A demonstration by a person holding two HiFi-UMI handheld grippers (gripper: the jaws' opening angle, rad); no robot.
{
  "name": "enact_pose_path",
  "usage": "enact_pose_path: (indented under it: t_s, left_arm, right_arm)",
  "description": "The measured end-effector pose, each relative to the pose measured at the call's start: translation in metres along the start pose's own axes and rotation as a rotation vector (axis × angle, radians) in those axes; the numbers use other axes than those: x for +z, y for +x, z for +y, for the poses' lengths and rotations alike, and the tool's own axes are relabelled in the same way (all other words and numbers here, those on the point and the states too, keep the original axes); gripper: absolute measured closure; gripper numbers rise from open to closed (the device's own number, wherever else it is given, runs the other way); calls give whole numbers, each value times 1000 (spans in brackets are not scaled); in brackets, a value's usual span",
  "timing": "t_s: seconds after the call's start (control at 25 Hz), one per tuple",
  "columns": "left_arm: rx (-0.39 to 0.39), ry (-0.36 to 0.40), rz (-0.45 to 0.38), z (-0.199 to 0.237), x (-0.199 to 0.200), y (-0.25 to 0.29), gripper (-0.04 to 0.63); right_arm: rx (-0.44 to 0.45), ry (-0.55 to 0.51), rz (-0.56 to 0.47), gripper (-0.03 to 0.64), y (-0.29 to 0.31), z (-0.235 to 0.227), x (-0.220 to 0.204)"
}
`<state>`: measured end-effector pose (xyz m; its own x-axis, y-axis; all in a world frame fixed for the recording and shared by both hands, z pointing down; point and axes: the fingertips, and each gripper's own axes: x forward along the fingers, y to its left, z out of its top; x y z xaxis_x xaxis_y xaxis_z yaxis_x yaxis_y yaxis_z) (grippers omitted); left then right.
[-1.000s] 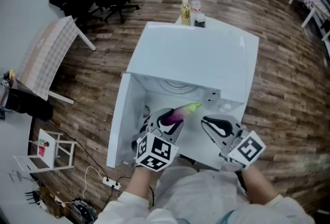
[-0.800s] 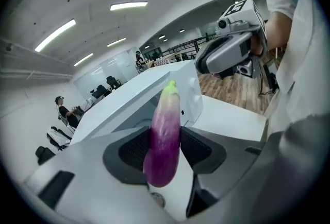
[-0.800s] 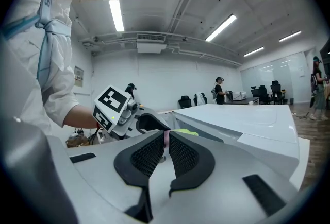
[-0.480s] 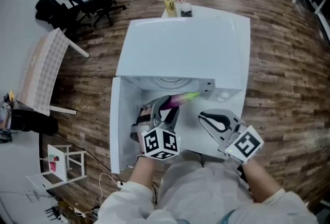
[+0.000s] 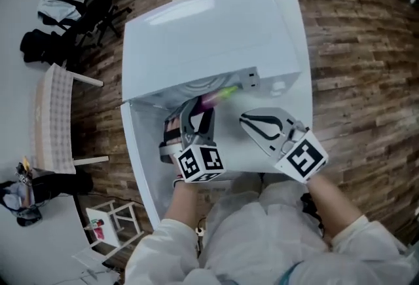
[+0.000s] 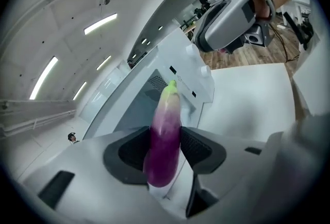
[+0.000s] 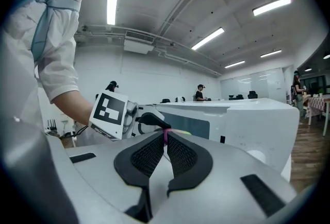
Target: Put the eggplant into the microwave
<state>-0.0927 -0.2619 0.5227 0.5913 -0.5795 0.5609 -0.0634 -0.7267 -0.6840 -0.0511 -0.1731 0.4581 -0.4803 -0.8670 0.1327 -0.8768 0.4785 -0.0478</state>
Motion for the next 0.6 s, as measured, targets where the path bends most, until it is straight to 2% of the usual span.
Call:
enact_pose_path:
  t_s: [0.16, 0.6]
  left_arm:
    - [9, 44, 13, -1, -15, 17, 405]
    - [21, 97, 54, 7, -50, 65, 405]
  right_arm:
    - [-52, 5, -12, 580, 9, -2, -14]
    - [-108, -13, -20, 580, 32, -6, -29]
